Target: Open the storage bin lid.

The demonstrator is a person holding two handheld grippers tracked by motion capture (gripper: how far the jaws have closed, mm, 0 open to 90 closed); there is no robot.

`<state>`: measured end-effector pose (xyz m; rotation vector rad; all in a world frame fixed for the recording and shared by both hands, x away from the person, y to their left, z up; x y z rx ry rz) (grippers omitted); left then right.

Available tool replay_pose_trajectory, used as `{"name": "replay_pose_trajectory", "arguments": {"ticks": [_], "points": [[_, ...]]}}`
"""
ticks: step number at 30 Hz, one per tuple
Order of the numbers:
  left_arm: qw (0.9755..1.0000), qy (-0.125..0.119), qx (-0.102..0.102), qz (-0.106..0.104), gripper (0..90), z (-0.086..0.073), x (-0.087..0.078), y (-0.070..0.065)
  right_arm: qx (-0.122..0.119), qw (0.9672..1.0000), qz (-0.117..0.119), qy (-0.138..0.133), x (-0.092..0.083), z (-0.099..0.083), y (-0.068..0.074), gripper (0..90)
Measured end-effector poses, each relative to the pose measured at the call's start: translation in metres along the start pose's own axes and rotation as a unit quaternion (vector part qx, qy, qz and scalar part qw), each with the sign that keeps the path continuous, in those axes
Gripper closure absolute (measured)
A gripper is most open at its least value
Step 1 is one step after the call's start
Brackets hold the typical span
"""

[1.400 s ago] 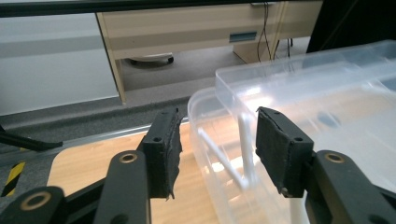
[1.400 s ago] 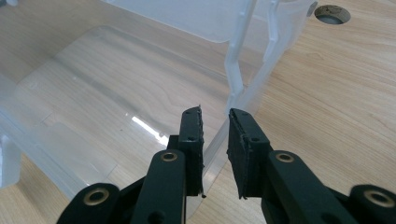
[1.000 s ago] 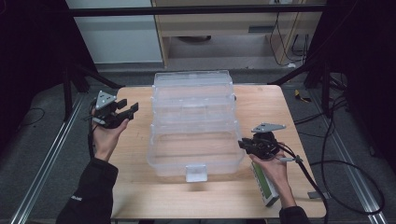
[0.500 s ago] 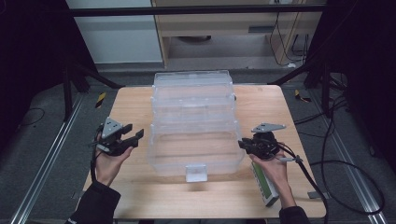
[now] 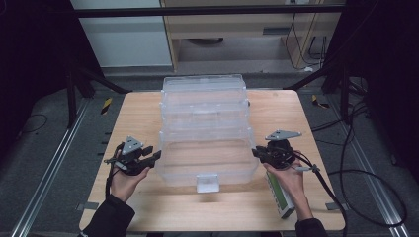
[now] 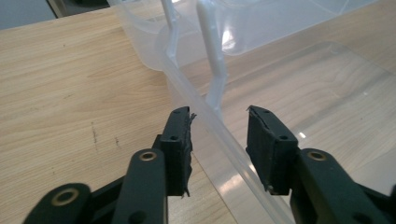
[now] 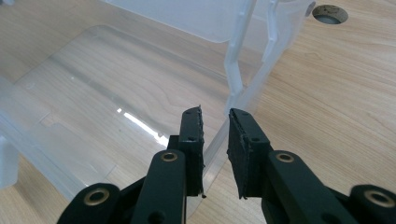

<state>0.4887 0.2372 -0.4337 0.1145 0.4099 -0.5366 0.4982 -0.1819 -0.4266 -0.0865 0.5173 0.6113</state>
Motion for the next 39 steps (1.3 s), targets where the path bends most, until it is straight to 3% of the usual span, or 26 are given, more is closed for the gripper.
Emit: {"name": "replay_pose_trajectory", "arguments": {"ticks": [6, 13, 20, 30, 39], "points": [[1.0, 0.007, 0.002, -0.005, 68.1, 0.0, 0.004, -0.001, -0.005, 1.0, -0.006, 0.003, 0.0, 0.001, 0.003, 76.2], [1.0, 0.01, 0.0, 0.002, 69.5, 0.002, 0.007, 0.003, 0.003, 1.0, 0.003, 0.005, 0.0, 0.0, 0.006, 75.7], [0.9999, 0.01, 0.011, 0.007, 69.8, 0.003, 0.009, 0.003, 0.007, 1.0, 0.001, 0.004, 0.0, 0.0, 0.006, 75.2], [0.9998, -0.002, 0.014, 0.015, 57.9, 0.001, -0.005, 0.004, 0.016, 0.9998, -0.009, 0.002, -0.007, 0.003, 0.002, 67.1], [0.9986, -0.04, -0.009, 0.032, 45.3, 0.005, -0.026, 0.021, 0.028, 0.9991, -0.03, -0.014, -0.026, 0.011, -0.007, 56.4]]}}
Point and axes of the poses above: each handheld gripper's, and its own axes: x roughly forward along the jaws, z roughly out of its top, y roughly to its left, the point moved 2 cm from there along x, roughly forward along the jaws, and after that the axes turned 10 degrees about -y, right-handed, at the moved point
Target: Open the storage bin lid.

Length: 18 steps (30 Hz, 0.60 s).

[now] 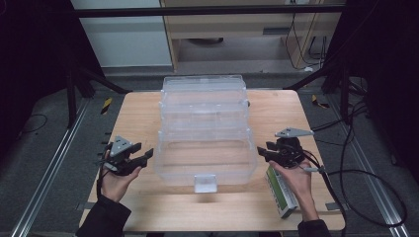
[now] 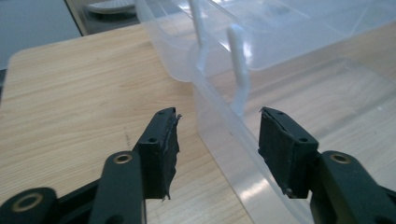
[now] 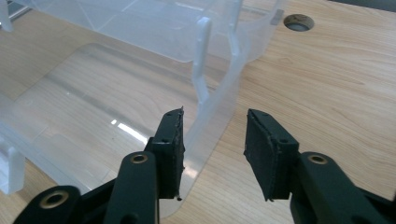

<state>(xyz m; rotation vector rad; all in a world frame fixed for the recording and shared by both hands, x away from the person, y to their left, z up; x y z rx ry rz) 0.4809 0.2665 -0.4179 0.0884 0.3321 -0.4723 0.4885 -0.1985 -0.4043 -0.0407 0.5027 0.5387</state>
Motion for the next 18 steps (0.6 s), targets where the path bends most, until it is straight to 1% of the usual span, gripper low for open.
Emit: {"name": "replay_pose_trajectory", "arguments": {"ticks": [4, 5, 6, 7, 9, 13, 16, 18], "points": [[0.9996, -0.008, -0.017, 0.021, 41.6, 0.001, -0.01, 0.017, -0.003, 0.9999, -0.01, -0.002, -0.008, 0.003, -0.004, 53.5], [0.9993, -0.009, -0.024, 0.026, 41.2, 0.001, -0.012, 0.022, -0.011, 0.9998, -0.016, 0.002, -0.01, 0.004, -0.005, 53.8], [0.9991, -0.01, -0.026, 0.031, 40.6, 0.0, -0.013, 0.025, -0.021, 0.9994, -0.029, 0.003, -0.014, 0.006, -0.005, 53.8], [0.9988, -0.01, -0.031, 0.036, 40.4, 0.0, -0.015, 0.029, -0.025, 0.9991, -0.034, 0.003, -0.016, 0.007, -0.005, 53.3], [0.9985, -0.011, -0.039, 0.037, 40.3, -0.001, -0.017, 0.033, -0.032, 0.9987, -0.039, 0.003, -0.023, 0.01, -0.005, 52.7], [0.9985, -0.012, -0.042, 0.034, 39.9, -0.002, -0.018, 0.036, -0.036, 0.9981, -0.049, 0.01, -0.031, 0.012, -0.002, 51.1], [0.9983, -0.011, -0.043, 0.037, 39.5, -0.002, -0.019, 0.039, -0.032, 0.9978, -0.049, 0.033, -0.034, 0.011, 0.0, 49.8], [0.9981, -0.01, -0.044, 0.042, 39.3, -0.003, -0.02, 0.042, -0.032, 0.9973, -0.051, 0.042, -0.036, 0.012, 0.0, 48.4]]}}
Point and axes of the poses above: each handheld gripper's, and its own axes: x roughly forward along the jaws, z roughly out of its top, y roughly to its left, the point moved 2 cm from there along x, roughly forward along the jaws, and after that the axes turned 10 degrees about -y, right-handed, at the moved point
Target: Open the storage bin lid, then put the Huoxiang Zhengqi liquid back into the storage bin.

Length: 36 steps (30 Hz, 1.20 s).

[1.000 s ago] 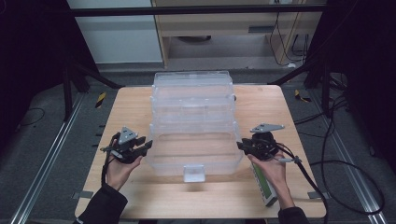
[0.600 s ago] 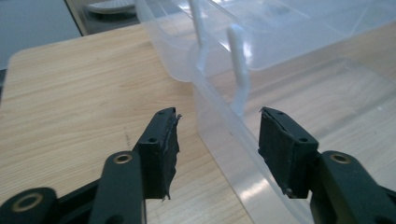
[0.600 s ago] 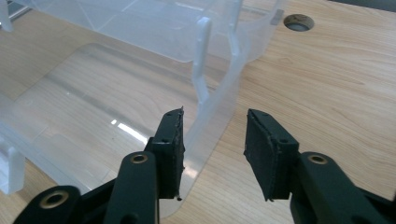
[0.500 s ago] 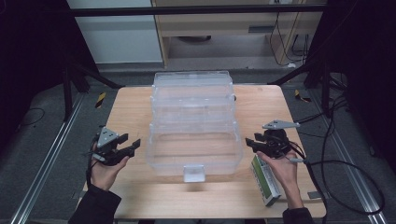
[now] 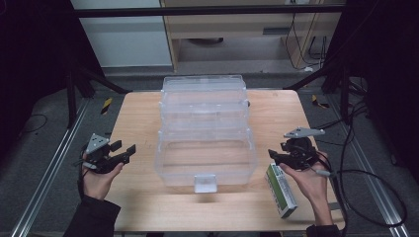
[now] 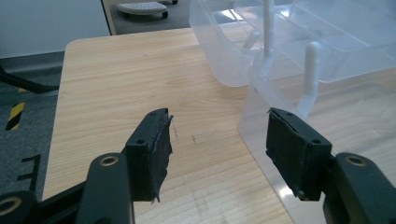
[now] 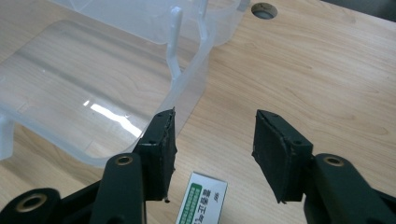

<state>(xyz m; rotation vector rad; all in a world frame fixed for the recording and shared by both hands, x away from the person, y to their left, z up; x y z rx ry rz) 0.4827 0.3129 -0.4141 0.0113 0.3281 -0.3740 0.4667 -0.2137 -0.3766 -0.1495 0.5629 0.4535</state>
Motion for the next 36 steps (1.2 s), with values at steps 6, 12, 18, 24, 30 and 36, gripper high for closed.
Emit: {"name": "replay_pose_trajectory", "arguments": {"ticks": [6, 12, 18, 24, 30, 36], "points": [[0.9999, 0.001, -0.011, 0.01, 39.1, -0.003, -0.001, 0.01, 0.011, 0.9988, 0.0, 0.049, -0.003, 0.004, 0.003, 42.7], [0.9996, 0.008, -0.019, 0.018, 38.9, -0.007, 0.0, 0.018, 0.022, 0.9969, 0.003, 0.075, -0.009, 0.009, 0.006, 37.9], [0.9994, 0.021, -0.011, 0.026, 38.0, -0.013, 0.005, 0.019, 0.023, 0.9941, 0.004, 0.106, -0.009, 0.006, 0.011, 36.0], [0.9991, 0.029, -0.01, 0.03, 37.5, -0.016, 0.007, 0.022, 0.024, 0.9907, 0.009, 0.134, -0.008, 0.002, 0.016, 35.6], [0.9989, 0.035, -0.004, 0.029, 37.5, -0.017, 0.009, 0.02, 0.02, 0.9881, 0.007, 0.152, -0.009, 0.002, 0.018, 36.8], [0.9987, 0.041, -0.001, 0.029, 37.5, -0.018, 0.011, 0.02, 0.021, 0.9842, 0.001, 0.176, -0.01, -0.002, 0.018, 37.7]]}}
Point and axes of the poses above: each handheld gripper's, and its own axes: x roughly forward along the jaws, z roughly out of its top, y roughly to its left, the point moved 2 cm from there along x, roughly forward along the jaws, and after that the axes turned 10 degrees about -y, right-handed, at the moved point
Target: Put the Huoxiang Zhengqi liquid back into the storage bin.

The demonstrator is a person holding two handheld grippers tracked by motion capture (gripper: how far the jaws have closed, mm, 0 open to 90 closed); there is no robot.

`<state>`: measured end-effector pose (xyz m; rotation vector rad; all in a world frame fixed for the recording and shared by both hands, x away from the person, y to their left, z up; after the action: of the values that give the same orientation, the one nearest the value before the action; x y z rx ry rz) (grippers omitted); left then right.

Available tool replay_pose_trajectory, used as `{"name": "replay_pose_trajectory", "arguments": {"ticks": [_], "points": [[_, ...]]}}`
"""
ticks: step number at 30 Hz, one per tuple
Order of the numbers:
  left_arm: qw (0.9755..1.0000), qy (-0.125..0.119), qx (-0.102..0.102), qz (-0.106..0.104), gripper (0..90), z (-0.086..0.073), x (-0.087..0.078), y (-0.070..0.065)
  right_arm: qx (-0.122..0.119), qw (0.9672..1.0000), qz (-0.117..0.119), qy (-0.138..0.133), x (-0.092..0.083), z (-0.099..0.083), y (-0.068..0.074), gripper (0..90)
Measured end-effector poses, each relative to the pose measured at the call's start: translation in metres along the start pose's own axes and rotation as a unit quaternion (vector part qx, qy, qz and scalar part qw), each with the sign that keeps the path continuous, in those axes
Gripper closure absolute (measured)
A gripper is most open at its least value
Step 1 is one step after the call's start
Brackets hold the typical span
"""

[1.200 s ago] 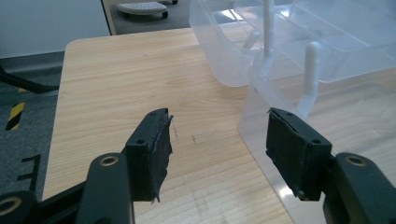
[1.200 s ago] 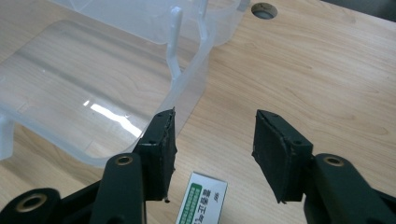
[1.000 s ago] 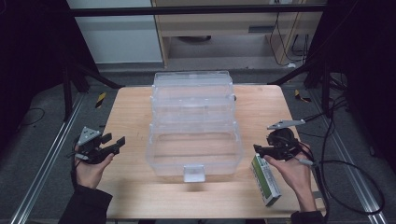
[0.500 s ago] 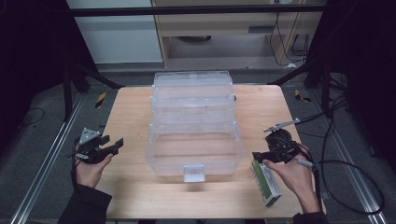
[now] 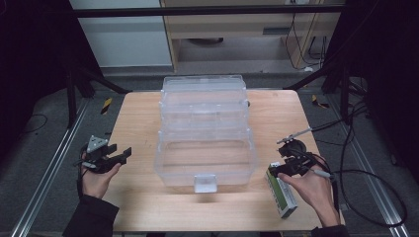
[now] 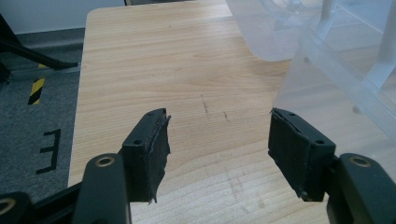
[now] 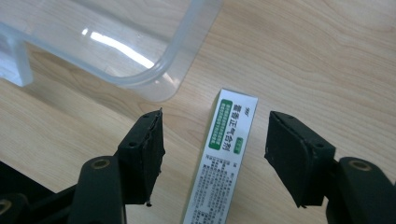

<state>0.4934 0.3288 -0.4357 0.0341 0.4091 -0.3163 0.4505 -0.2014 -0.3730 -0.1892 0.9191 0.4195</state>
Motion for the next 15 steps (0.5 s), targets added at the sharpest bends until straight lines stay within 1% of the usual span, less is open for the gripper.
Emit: {"name": "replay_pose_trajectory", "arguments": {"ticks": [5, 7, 8, 10, 14, 15], "points": [[1.0, 0.003, 0.001, 0.002, 37.4, -0.001, 0.001, 0.0, 0.008, 0.9999, -0.003, 0.013, 0.0, -0.003, -0.002, 39.1], [1.0, 0.005, 0.001, 0.003, 37.4, -0.002, 0.002, 0.0, 0.007, 0.9999, -0.002, 0.016, 0.0, -0.004, -0.003, 39.9], [1.0, 0.005, 0.002, 0.003, 37.3, -0.002, 0.002, 0.0, 0.011, 0.9997, -0.001, 0.022, 0.001, -0.006, -0.002, 40.2], [1.0, 0.005, 0.002, 0.003, 37.2, -0.002, 0.002, 0.0, 0.008, 0.9996, 0.0, 0.026, 0.002, -0.008, -0.003, 41.0], [1.0, 0.007, 0.004, 0.002, 37.1, -0.001, 0.002, 0.0, 0.013, 0.9992, -0.002, 0.039, 0.005, -0.011, -0.004, 42.6], [1.0, 0.006, 0.004, 0.002, 37.1, -0.002, 0.002, 0.0, 0.012, 0.9992, -0.001, 0.038, 0.006, -0.012, -0.004, 42.9]]}}
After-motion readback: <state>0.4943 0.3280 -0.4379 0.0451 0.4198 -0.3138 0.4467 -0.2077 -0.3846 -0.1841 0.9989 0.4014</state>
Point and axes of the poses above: each handheld gripper's, and its own axes: x roughly forward along the jaws, z roughly out of its top, y roughly to its left, the point moved 2 cm from there along x, roughly forward along the jaws, and after that the axes turned 10 degrees about -y, right-handed, at the moved point
